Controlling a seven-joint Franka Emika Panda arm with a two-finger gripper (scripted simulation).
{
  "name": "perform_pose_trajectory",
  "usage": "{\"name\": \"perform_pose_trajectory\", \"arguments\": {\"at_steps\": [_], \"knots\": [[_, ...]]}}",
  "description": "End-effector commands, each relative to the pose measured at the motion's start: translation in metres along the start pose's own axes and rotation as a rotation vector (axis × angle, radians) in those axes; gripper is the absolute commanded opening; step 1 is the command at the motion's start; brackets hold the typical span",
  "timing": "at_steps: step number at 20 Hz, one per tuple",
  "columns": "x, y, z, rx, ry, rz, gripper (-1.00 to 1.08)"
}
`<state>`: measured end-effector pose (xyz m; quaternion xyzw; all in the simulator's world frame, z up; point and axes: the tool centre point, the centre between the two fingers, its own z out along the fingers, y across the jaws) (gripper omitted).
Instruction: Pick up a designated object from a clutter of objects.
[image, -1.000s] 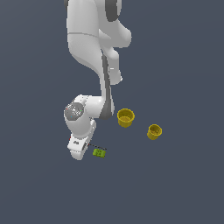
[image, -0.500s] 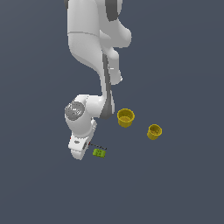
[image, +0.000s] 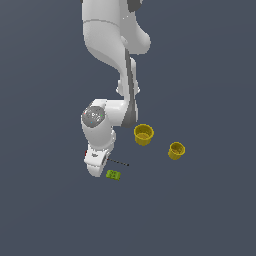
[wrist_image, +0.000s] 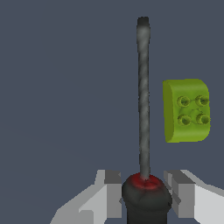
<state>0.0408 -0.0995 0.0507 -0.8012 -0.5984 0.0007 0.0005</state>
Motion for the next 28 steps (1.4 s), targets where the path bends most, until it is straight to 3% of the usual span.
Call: {"name": "perform_pose_trajectory", "arguments": {"at_steps": [1,28], "knots": [[0.011,-0.008,-0.015,-0.002,0.0,-0.001,-1.0],[0.194,-0.136,-0.258,-0.002,-0.003,-0.002,-1.0]]}}
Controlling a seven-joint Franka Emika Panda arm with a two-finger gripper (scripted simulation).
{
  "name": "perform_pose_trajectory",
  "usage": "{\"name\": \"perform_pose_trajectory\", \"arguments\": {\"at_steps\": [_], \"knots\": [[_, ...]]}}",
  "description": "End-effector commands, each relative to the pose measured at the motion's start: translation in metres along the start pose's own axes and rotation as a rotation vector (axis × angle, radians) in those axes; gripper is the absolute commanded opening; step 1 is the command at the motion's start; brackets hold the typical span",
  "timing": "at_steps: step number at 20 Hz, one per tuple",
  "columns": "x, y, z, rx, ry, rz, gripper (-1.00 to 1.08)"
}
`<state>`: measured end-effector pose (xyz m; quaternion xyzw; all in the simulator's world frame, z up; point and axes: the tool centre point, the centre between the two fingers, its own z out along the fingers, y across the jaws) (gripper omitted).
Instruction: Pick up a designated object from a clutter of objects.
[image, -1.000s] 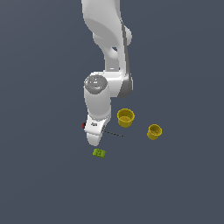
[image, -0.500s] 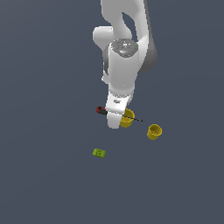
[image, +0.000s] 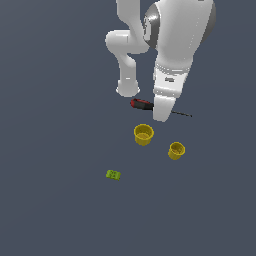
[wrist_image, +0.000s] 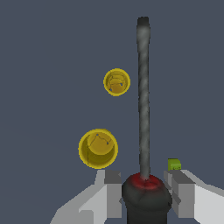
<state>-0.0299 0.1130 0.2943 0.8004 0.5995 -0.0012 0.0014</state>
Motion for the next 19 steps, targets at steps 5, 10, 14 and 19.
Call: {"name": "perform_pose_trajectory", "arguments": {"at_steps": [5,10,14,19], "knots": [[0.04,-0.026,-0.053,0.001,0.001,0.001,-1.0],[0.061,-0.037,-0.08,0.001,0.003,0.001,-1.0],[0.071,-0.042,-0.093,0.001,0.003,0.001,-1.0],[0.075,-0.043,-0.098,0.001,0.003,0.002,-1.0]]}}
